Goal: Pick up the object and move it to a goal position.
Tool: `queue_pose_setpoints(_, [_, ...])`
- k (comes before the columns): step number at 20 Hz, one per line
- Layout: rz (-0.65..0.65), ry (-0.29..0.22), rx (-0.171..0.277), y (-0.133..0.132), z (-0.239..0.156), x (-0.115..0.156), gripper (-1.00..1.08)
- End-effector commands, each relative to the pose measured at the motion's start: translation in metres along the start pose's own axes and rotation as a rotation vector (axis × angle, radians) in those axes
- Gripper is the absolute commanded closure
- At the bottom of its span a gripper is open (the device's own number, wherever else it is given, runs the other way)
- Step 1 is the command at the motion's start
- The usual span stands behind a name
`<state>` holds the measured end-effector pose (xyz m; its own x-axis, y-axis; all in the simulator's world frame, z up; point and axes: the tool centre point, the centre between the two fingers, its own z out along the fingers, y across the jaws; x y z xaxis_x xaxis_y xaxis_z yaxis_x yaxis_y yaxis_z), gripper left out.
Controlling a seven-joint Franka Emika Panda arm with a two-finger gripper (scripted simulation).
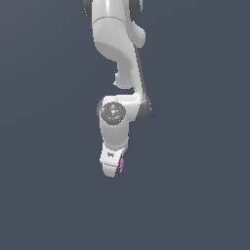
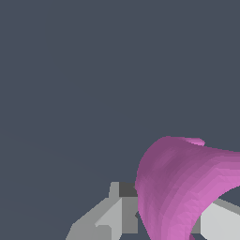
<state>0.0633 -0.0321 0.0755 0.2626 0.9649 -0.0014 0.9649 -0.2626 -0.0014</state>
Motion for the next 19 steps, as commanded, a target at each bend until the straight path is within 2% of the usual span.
queue_pose_setpoints(1, [-0.002, 0.000, -0.001, -0.007, -0.018, 0.023, 1.08])
queue_pose_setpoints(11, [-0.002, 0.001, -0.001, -0.031, -0.089, 0.111, 1.08])
queue_pose_setpoints(15, [-0.002, 0.001, -0.001, -0.034, -0.104, 0.129, 1.08])
queue_pose_setpoints(19, [-0.002, 0.001, -0.001, -0.035, -0.108, 0.134, 1.08])
